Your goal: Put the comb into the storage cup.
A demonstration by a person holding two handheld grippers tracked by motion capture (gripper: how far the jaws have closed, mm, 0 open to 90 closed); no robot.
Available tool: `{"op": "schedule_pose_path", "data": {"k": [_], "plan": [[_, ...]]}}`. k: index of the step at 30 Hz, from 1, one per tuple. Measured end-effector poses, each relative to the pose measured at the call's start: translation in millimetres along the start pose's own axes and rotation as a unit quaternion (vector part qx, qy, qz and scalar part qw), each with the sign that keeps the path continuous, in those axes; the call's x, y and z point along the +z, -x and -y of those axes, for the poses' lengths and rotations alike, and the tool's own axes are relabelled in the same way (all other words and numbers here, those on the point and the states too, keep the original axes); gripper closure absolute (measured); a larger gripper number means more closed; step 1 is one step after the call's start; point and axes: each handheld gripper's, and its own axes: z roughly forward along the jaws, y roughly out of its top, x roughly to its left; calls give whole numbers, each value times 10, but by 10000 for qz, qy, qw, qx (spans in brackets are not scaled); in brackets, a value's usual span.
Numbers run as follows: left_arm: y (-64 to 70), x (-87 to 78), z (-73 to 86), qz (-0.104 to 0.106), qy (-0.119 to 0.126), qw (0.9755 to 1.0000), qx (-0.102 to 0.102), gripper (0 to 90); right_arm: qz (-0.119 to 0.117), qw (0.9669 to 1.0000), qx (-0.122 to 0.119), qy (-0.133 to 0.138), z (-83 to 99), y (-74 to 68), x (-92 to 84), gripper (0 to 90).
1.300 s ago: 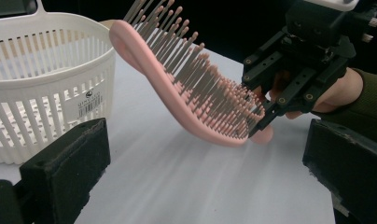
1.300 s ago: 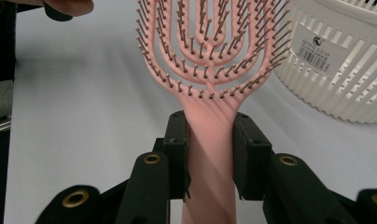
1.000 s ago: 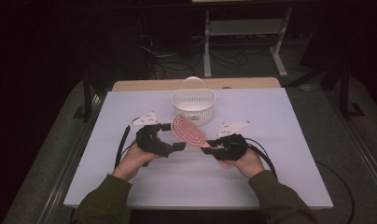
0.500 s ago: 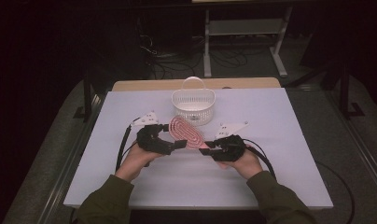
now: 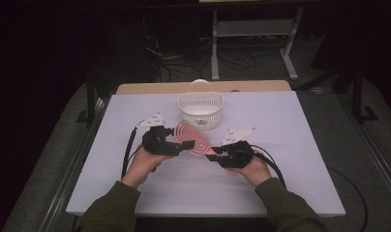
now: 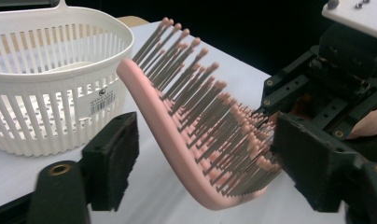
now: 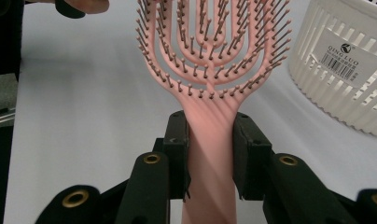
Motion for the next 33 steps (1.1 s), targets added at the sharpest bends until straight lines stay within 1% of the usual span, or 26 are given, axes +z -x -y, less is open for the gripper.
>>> {"op": "schedule_pose_path", "data": {"k": [2, 4, 5, 8, 11, 14, 16, 21, 33], "plan": [[-1, -4, -8, -28, 8, 10000, -43, 273, 2, 10000, 4, -6, 1, 0, 2, 690], [-2, -7, -11, -4, 2, 10000, -48, 307, 4, 10000, 17, -14, 1, -1, 4, 690], [-3, -8, -14, 23, 0, 10000, -64, 307, 4, 10000, 17, -14, 1, -1, 4, 690], [3, -6, -29, 3, -7, 9998, -182, 370, 7, 10000, -6, -26, 3, 0, 14, 690], [4, -3, -35, 10, -40, 9998, -218, 399, 7, 10000, -12, -20, 2, -7, 21, 690], [2, -1, -43, 12, -51, 9995, -307, 413, 22, 10000, -39, -12, 2, -8, 22, 690], [1, 0, -44, 6, -51, 9995, -317, 419, 42, 10000, -58, -23, 1, -10, 22, 690], [2, 1, -56, -15, -69, 9989, -465, 443, 52, 10000, -57, -29, 3, -13, 31, 689], [-11, -6, -64, -3, -78, 9982, -599, 497, 105, 9999, -103, -81, 6, -31, 77, 689]]}}
